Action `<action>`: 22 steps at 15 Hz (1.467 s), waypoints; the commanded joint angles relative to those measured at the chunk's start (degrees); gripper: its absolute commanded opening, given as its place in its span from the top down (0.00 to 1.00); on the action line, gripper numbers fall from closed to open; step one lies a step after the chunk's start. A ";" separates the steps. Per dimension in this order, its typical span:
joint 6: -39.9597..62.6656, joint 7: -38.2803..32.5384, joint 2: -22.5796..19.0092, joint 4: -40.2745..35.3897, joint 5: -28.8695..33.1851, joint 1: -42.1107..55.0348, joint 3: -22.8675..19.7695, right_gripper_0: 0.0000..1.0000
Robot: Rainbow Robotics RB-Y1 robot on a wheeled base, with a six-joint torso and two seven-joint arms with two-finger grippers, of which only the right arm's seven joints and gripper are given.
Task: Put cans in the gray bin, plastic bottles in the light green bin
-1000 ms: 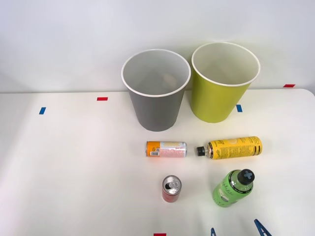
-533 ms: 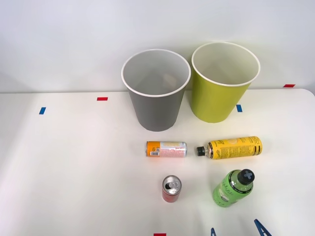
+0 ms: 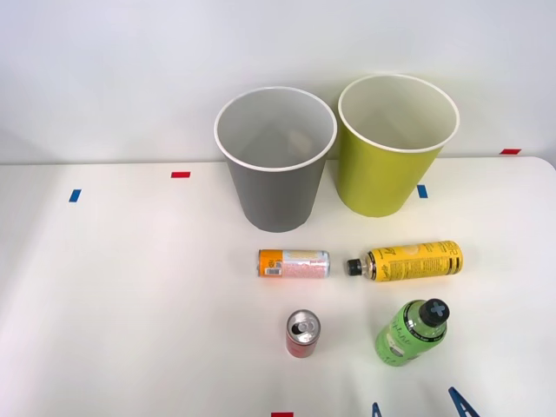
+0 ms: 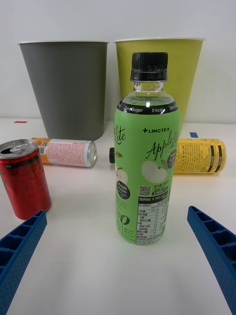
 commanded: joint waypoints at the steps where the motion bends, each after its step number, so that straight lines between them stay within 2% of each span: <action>1: 0.00 0.00 0.00 0.00 0.00 0.00 0.00 0.00; 22: 0.00 0.00 0.00 0.00 0.00 0.00 0.00 0.00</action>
